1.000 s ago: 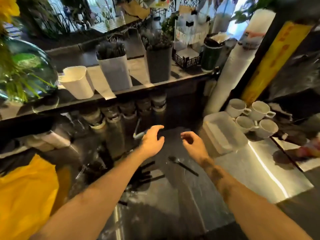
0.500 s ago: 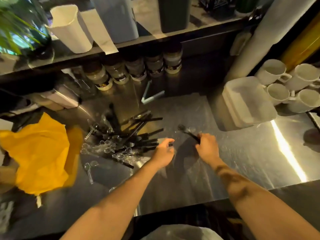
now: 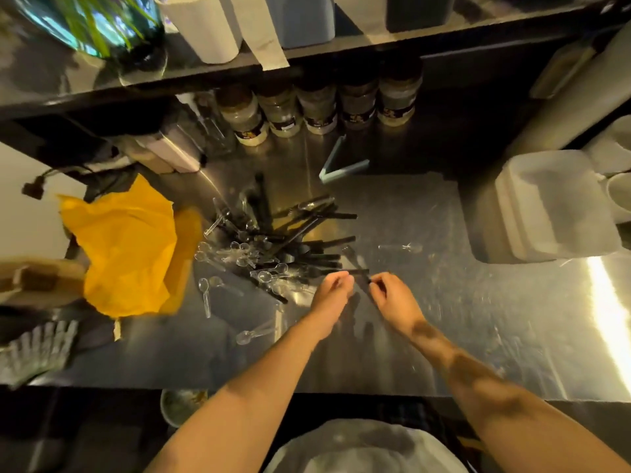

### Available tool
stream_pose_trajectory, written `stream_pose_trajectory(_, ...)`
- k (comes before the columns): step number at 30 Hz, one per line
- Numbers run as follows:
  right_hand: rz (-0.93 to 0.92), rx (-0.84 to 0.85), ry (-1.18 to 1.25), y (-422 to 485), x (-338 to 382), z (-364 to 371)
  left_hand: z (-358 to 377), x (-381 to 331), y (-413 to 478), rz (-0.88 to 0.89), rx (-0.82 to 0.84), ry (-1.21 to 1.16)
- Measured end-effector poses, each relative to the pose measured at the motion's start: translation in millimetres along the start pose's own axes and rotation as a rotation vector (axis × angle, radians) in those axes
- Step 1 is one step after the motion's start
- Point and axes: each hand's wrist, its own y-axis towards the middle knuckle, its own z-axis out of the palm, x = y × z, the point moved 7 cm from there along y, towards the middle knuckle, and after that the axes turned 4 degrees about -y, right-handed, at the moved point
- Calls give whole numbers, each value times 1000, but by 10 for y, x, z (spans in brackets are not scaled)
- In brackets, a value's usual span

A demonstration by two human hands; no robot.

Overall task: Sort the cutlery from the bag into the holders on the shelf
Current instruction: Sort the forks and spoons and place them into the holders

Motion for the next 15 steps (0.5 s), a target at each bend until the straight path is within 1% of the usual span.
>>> stream_pose_trajectory(2, -135, 44, 152, -85, 347, 189, -99, -33, -14, -21, -25, -216)
stream_pose_trajectory(3, -201, 63, 200, -112, 489, 265, -169, -58, -26, -18, -53, -287)
stream_pose_trajectory(5, -289, 94, 229, -143, 725, 441, -366, -68, -45, -21, -106, -407)
stream_pose_trajectory(8, -304, 96, 152, -78, 897, 597, -637, -71, -52, 5, -129, -496)
stream_pose_trajectory(9, -298, 86, 116, -41, 894, 612, -703, -64, -60, 2, -141, -484)
stream_pose_trajectory(12, -293, 5, -15, 169, 957, 676, -1033, 16, -39, -11, -188, -509)
stream_pose_trajectory(14, -228, -28, -79, 359, 1009, 706, -1268, 113, -7, -50, -216, -541)
stream_pose_trajectory(15, -184, -11, -107, 453, 1070, 725, -1388, 171, 11, -73, -232, -552)
